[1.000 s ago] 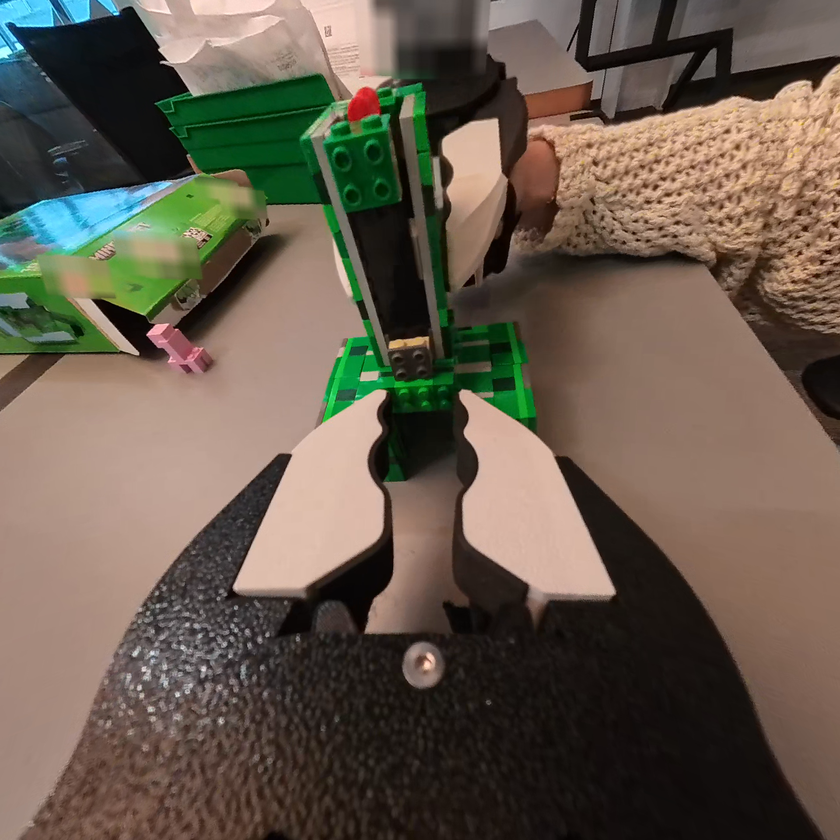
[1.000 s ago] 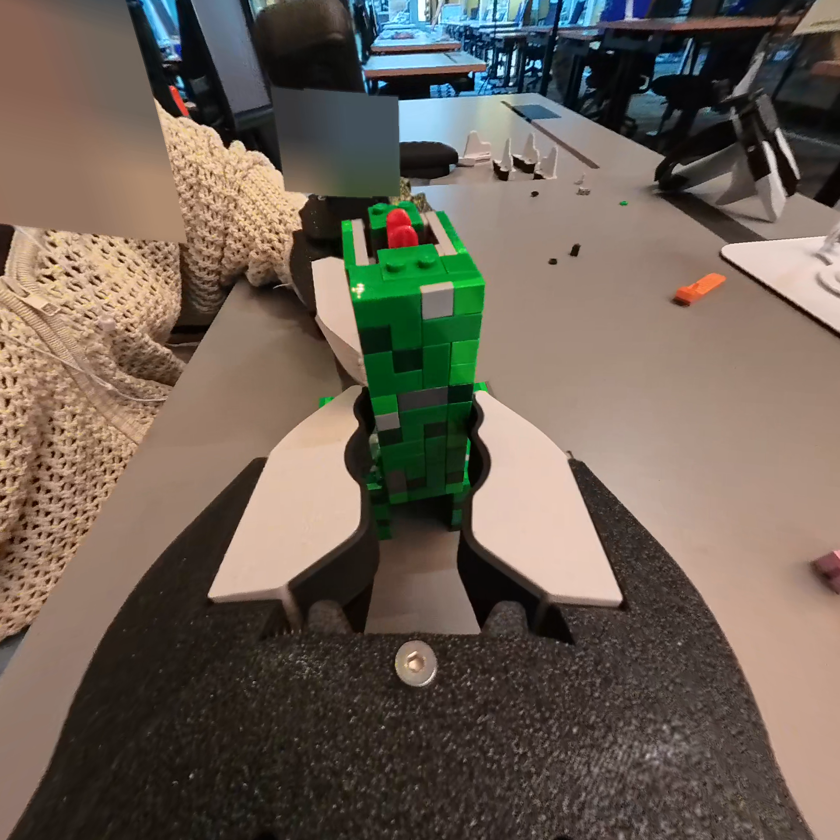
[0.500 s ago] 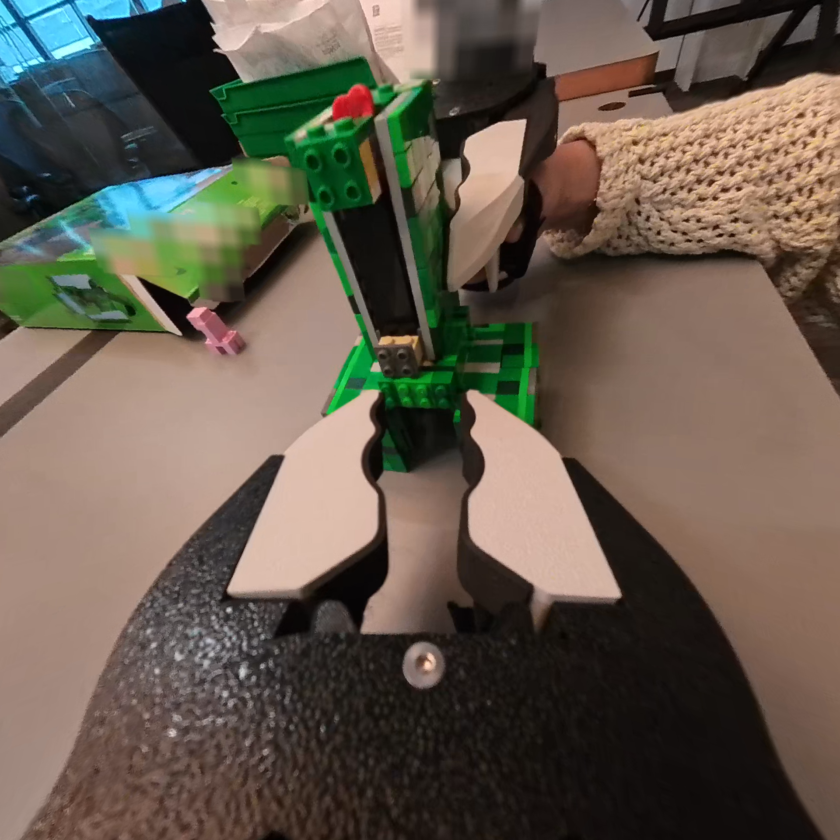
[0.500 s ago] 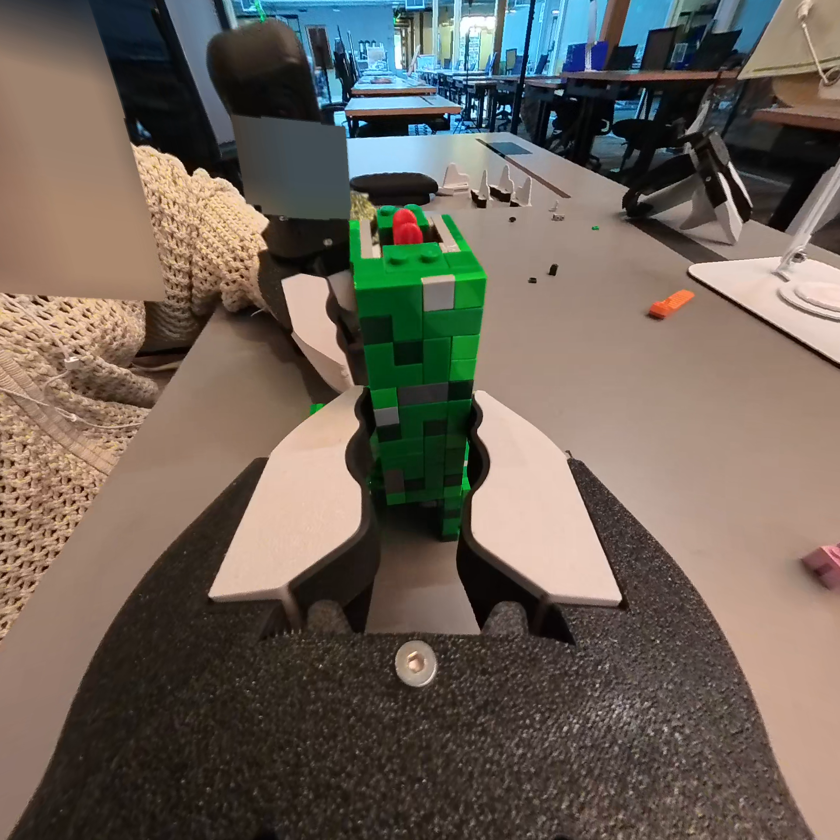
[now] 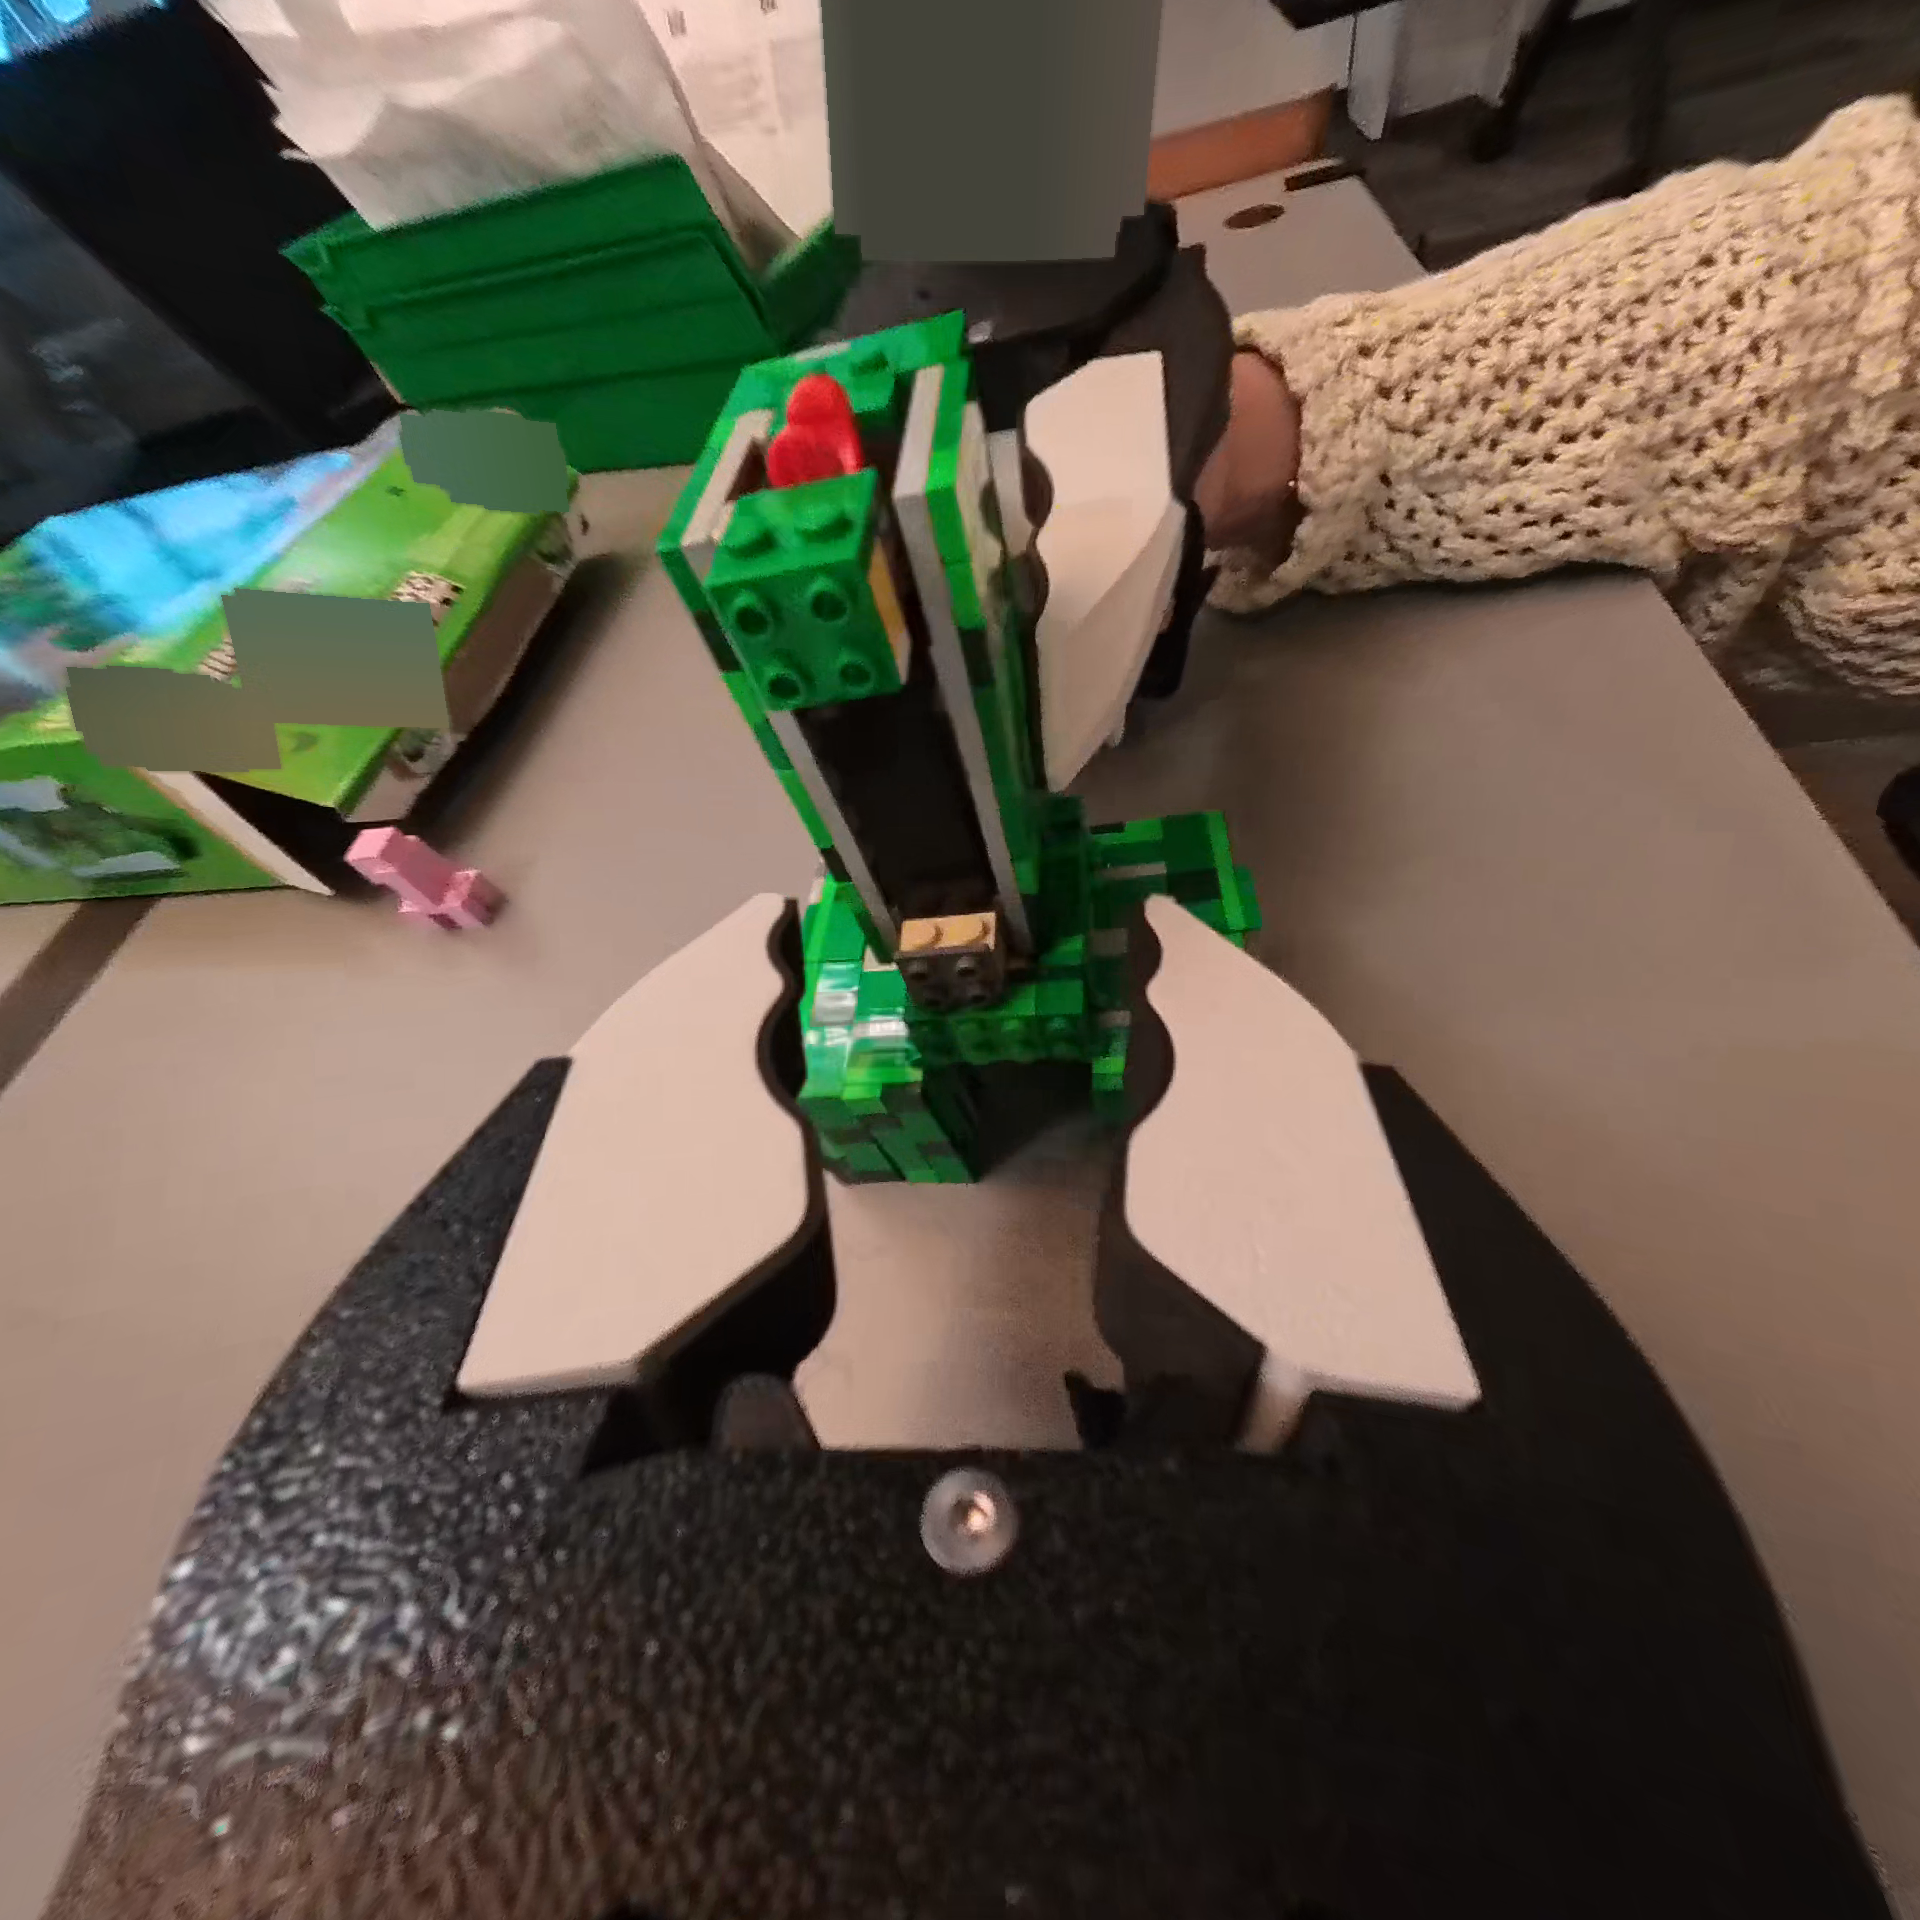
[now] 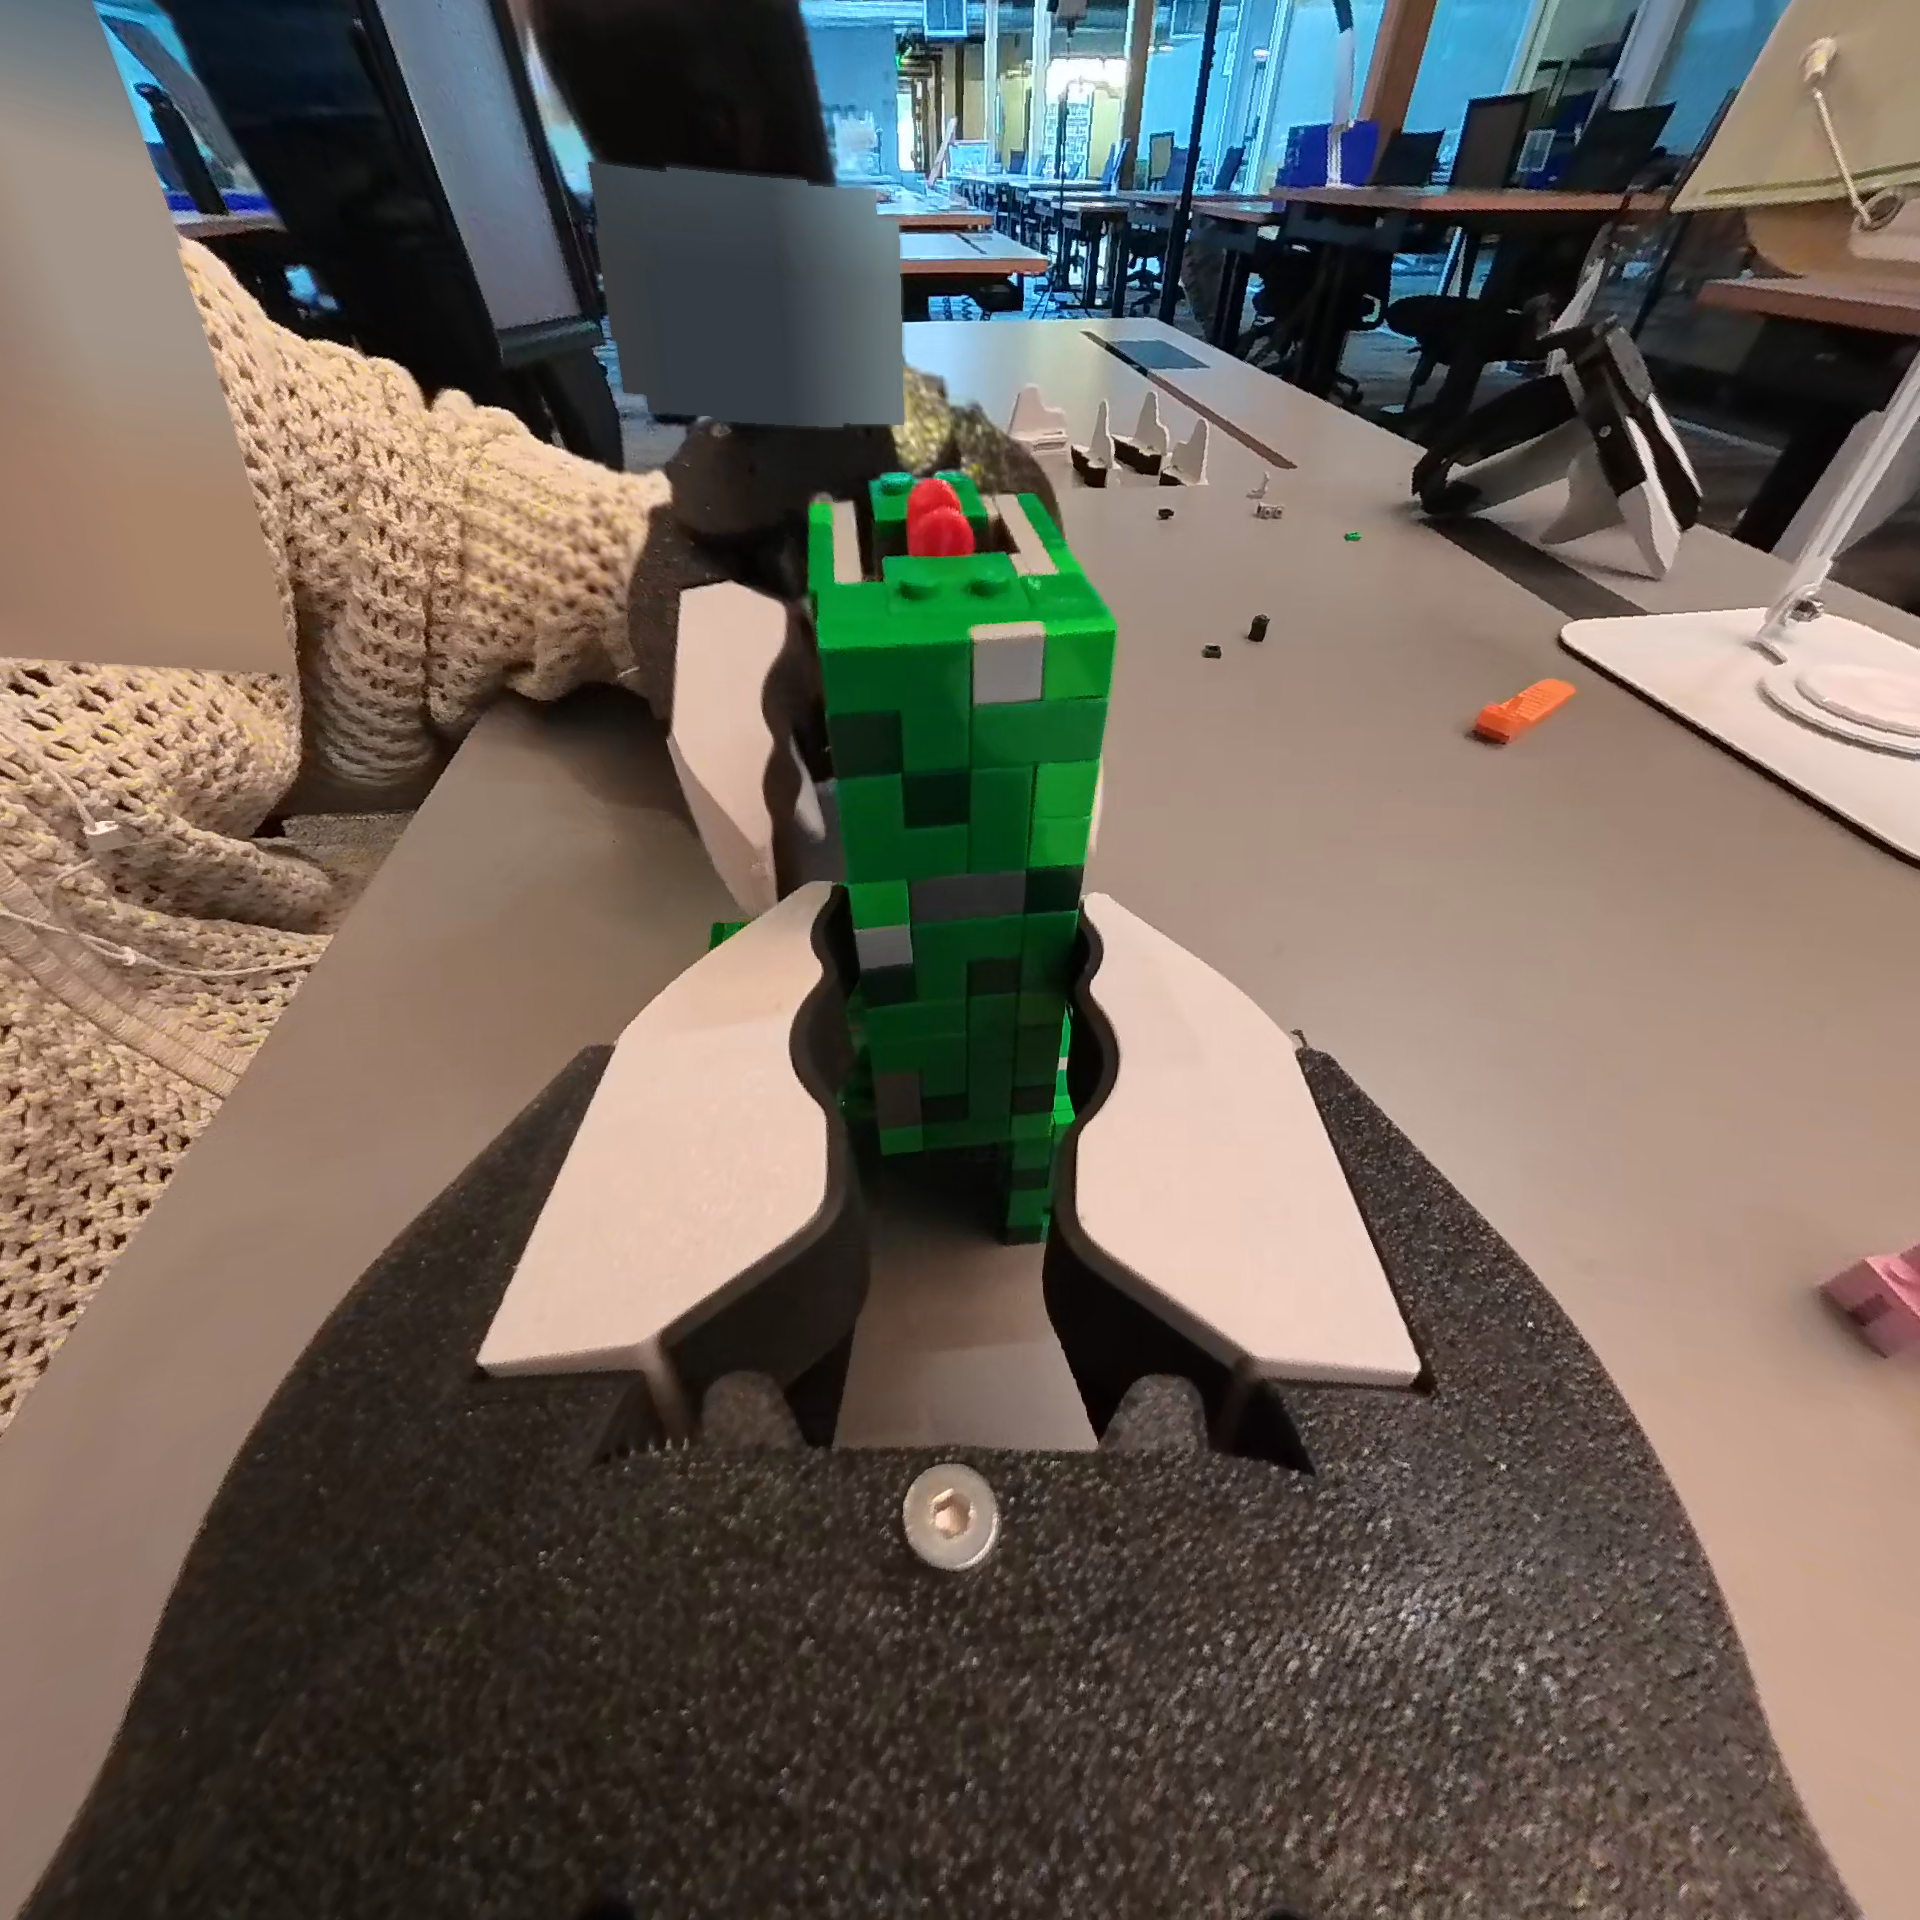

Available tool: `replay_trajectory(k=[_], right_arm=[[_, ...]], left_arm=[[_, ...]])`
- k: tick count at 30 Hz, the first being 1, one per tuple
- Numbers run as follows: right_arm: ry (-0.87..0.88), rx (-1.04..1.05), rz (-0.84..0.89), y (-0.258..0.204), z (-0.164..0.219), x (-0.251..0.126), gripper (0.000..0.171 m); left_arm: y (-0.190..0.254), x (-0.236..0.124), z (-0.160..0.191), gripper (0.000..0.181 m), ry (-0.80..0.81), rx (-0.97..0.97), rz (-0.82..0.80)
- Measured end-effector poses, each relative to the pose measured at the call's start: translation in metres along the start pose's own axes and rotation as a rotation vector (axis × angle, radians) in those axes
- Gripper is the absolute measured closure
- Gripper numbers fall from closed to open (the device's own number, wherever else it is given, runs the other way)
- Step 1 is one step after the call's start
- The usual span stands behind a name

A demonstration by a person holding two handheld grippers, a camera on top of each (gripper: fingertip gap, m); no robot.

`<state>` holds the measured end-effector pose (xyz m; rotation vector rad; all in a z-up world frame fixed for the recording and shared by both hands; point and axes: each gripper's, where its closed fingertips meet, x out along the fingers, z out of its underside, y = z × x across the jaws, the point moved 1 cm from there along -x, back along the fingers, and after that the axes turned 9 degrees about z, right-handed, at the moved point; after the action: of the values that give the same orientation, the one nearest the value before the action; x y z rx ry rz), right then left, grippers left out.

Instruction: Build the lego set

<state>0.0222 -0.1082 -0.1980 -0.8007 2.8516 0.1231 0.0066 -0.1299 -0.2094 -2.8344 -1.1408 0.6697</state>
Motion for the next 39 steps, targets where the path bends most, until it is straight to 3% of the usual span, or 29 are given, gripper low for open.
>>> replay_trajectory(k=[10,21,26,30,34,39], right_arm=[[-0.002,-0.006,0.001,0.0,0.0,0.0,0.133],[0.001,0.025,-0.016,0.0,0.001,0.0,0.132],[-0.018,0.074,0.044,0.006,-0.001,-0.008,0.11],[-0.021,0.206,0.294,0.01,-0.005,-0.028,0.097],[-0.057,0.284,0.764,0.0,0.007,-0.043,0.094],[-0.114,0.337,1.019,-0.03,0.024,-0.013,0.078]], left_arm=[[-0.007,0.007,-0.015,0.139,0.129,-0.055,0.055],[-0.007,0.008,-0.014,0.144,0.131,-0.06,0.094],[-0.007,0.008,-0.014,0.144,0.147,-0.072,0.099],[-0.007,0.008,-0.014,0.145,0.166,-0.098,0.092],[-0.007,0.008,-0.014,0.145,0.166,-0.103,0.078],[-0.007,0.008,-0.014,0.145,0.178,-0.11,0.093]])
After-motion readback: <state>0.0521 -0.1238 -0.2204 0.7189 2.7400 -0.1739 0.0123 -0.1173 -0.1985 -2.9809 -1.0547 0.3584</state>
